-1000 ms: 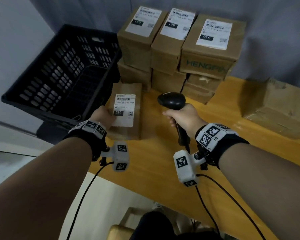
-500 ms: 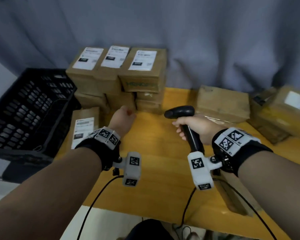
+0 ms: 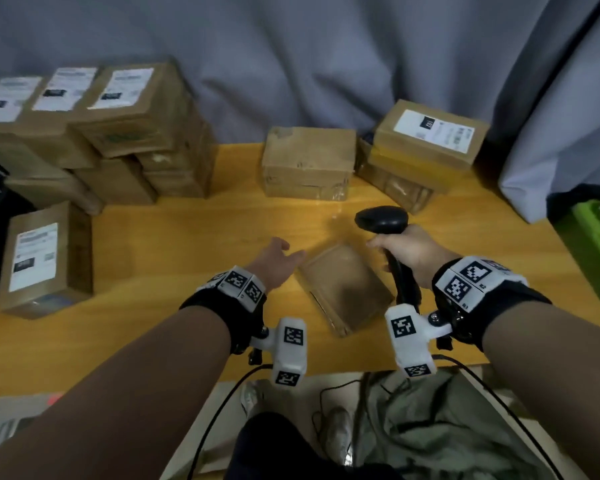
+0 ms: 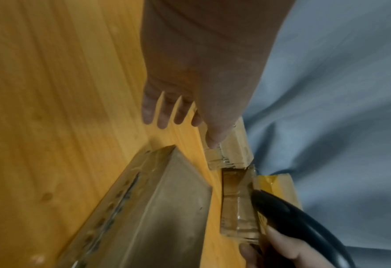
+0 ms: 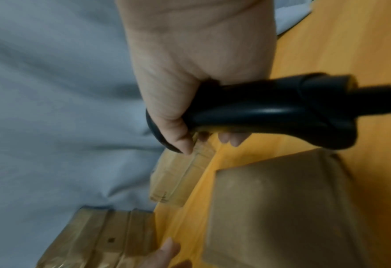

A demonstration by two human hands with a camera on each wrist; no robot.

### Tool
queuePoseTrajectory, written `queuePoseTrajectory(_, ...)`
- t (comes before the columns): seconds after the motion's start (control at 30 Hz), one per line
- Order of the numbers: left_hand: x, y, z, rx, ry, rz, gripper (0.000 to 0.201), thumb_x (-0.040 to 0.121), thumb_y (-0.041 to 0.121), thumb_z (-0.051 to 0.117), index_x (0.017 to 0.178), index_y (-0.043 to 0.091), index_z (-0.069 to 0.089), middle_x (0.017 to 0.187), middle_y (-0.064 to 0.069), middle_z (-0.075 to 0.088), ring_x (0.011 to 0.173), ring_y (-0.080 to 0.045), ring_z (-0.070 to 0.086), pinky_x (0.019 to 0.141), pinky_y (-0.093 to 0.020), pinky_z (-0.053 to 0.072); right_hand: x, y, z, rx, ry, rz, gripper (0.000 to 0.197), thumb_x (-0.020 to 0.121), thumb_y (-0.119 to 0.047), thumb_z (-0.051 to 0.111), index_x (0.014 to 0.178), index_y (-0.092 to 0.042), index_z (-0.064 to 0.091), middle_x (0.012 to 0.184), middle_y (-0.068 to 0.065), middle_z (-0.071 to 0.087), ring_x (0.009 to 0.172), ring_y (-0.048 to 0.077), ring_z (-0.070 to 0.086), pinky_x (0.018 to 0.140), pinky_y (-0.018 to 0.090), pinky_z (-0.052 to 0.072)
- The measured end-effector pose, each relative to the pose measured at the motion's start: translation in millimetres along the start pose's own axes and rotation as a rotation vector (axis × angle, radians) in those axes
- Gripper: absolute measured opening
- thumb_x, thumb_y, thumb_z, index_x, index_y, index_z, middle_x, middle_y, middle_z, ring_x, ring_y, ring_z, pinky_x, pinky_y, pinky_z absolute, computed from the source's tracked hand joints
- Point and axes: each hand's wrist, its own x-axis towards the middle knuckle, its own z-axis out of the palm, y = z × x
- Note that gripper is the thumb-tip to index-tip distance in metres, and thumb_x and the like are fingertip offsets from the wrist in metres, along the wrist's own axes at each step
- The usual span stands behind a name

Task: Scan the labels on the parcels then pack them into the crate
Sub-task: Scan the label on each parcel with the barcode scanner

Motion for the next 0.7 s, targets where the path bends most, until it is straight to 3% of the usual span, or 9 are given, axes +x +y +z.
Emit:
queuePoseTrajectory(0.03, -1, -2, 8, -0.032, -0.047, -0.041, 0.065, 0.095, 0.048, 0.05, 0.147, 0.017, 0.025, 0.148, -0.012, 0.036, 0.122, -0.032, 0.049, 0.097, -0.047, 0.049, 4, 12, -5, -0.005, 0.039, 0.026, 0.025, 0.08, -0.02, 0.075, 0.097, -0.007, 0.064, 0.085, 0.01, 0.058, 0.078, 0.026, 0.056, 0.078, 0.041, 0.05)
queuePoseTrajectory(0.13, -7, -6, 27, -0.119, -0.183, -0.145, 0.076, 0.093, 0.054, 0.048, 0.153, 0.022, 0.013, 0.153, -0.01, 0.031, 0.121, -0.03, 0.053, 0.09, -0.044, 0.055, 7, 40, -13, -0.013, 0.05, 0.086, 0.03, 0.082, -0.025, 0.074, 0.103, -0.01, 0.059, 0.083, 0.005, 0.054, 0.075, 0.023, 0.05, 0.068, 0.035, 0.041)
queuePoseTrajectory(0.2, -10, -6, 36, -0.18, -0.236, -0.17, 0.078, 0.091, 0.058, 0.048, 0.153, 0.025, 0.016, 0.153, -0.008, 0.033, 0.12, -0.028, 0.055, 0.079, -0.038, 0.058, 6, 51, -9, 0.069, -0.026, 0.104, 0.031, 0.082, -0.024, 0.075, 0.106, -0.011, 0.06, 0.086, 0.005, 0.059, 0.077, 0.023, 0.055, 0.063, 0.033, 0.042)
queuePoseTrajectory(0.27, -9, -6, 46, -0.308, -0.223, -0.172, 0.074, 0.09, 0.056, 0.051, 0.151, 0.023, 0.024, 0.152, -0.005, 0.036, 0.122, -0.029, 0.053, 0.073, -0.034, 0.056, 5, 56, 0, 0.181, -0.083, 0.098, 0.033, 0.081, -0.023, 0.076, 0.108, -0.011, 0.064, 0.092, 0.007, 0.068, 0.084, 0.025, 0.064, 0.073, 0.036, 0.051)
queuePoseTrajectory(0.33, -7, -3, 49, -0.439, -0.137, -0.15, 0.071, 0.088, 0.052, 0.059, 0.146, 0.02, 0.033, 0.149, -0.004, 0.04, 0.125, -0.03, 0.051, 0.082, -0.039, 0.054, 6, 52, 9, 0.248, -0.105, 0.069, 0.031, 0.08, -0.025, 0.077, 0.106, -0.014, 0.065, 0.094, 0.006, 0.071, 0.088, 0.025, 0.066, 0.083, 0.039, 0.052)
queuePoseTrajectory(0.4, -6, 3, 45, -0.519, -0.003, -0.113, 0.079, 0.082, 0.05, 0.068, 0.145, 0.02, 0.031, 0.146, -0.005, 0.044, 0.126, -0.03, 0.05, 0.094, -0.046, 0.05, 4, 40, 16, 0.343, -0.136, 0.027, 0.023, 0.081, -0.024, 0.077, 0.099, -0.016, 0.066, 0.09, 0.005, 0.072, 0.088, 0.027, 0.067, 0.082, 0.038, 0.052)
queuePoseTrajectory(0.5, -9, 16, 30, -0.466, 0.191, -0.043, 0.131, 0.055, 0.063, 0.08, 0.15, 0.035, -0.006, 0.152, -0.006, 0.032, 0.131, -0.032, 0.043, 0.1, -0.054, 0.045, -1, 14, 27, 0.512, -0.178, -0.067, 0.016, 0.081, -0.019, 0.075, 0.095, -0.013, 0.068, 0.088, 0.008, 0.075, 0.087, 0.027, 0.07, 0.076, 0.036, 0.053)
queuePoseTrajectory(0.57, -8, 21, 18, -0.343, 0.266, -0.05, 0.15, 0.032, 0.079, 0.073, 0.144, 0.045, -0.02, 0.154, -0.011, 0.025, 0.133, -0.038, 0.039, 0.099, -0.058, 0.044, -5, -3, 36, 0.575, -0.181, -0.143, 0.009, 0.082, -0.016, 0.073, 0.088, -0.013, 0.067, 0.094, 0.01, 0.074, 0.087, 0.023, 0.071, 0.074, 0.032, 0.052)
queuePoseTrajectory(0.7, -3, 19, -11, -0.314, 0.344, -0.075, 0.132, 0.05, 0.082, 0.067, 0.147, 0.044, -0.015, 0.153, -0.015, 0.021, 0.132, -0.043, 0.036, 0.099, -0.058, 0.044, -18, -35, 58, 0.585, -0.239, -0.264, 0.004, 0.085, -0.014, 0.07, 0.088, -0.015, 0.067, 0.086, 0.003, 0.076, 0.082, 0.016, 0.073, 0.076, 0.033, 0.054)
